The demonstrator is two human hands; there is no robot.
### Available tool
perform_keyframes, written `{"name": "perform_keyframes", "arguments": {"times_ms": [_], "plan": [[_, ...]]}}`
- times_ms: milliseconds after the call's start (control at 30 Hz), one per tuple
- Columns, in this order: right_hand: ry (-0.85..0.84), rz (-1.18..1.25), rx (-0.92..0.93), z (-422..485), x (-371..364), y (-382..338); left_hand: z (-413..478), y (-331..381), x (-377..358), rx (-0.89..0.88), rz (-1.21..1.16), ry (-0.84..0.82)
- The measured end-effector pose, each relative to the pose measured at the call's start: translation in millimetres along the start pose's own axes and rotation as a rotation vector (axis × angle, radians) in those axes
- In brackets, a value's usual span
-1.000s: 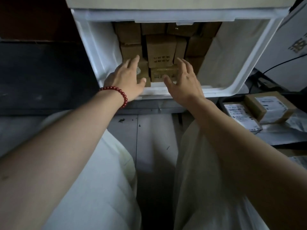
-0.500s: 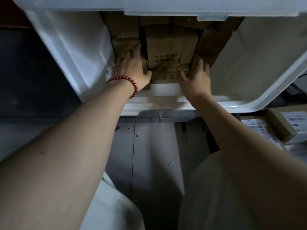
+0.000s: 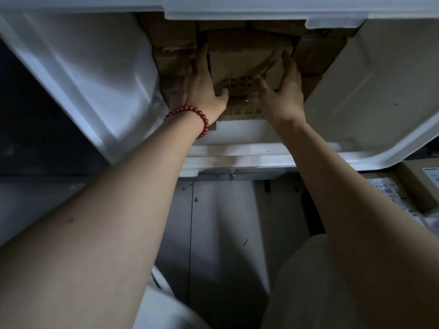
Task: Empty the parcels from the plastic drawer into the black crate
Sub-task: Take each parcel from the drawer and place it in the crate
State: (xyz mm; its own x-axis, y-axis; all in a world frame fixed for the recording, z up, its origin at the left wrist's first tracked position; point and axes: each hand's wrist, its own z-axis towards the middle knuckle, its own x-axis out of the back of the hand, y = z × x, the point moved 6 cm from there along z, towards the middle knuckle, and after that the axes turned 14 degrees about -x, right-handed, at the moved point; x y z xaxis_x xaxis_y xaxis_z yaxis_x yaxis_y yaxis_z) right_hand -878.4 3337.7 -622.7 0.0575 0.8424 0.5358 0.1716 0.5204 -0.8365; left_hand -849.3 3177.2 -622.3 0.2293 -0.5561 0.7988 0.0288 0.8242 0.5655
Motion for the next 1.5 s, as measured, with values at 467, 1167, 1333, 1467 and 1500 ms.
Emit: {"name": "perform_keyframes", "arguments": {"times_ms": [467, 1167, 1333, 1467, 1500], "plan": [[-0.119, 0.019, -0.004, 2, -8, -5, 4, 12, -1, 0.026, -0.226, 0.027], [0.0, 0.039, -0.049, 9, 2, -7, 10, 3, 9, 0.09, -0.246, 0.151], [0.029, -0.092, -0.013, 12, 5, -5, 8, -5, 4, 0.149, -0.236, 0.099], [0.006, -0.107, -0.004, 12, 1, -5, 9, -4, 3, 0.162, -0.23, 0.105], [0.005, -0.107, -0.004, 12, 1, -5, 10, -3, 3, 0.159, -0.234, 0.109]]}}
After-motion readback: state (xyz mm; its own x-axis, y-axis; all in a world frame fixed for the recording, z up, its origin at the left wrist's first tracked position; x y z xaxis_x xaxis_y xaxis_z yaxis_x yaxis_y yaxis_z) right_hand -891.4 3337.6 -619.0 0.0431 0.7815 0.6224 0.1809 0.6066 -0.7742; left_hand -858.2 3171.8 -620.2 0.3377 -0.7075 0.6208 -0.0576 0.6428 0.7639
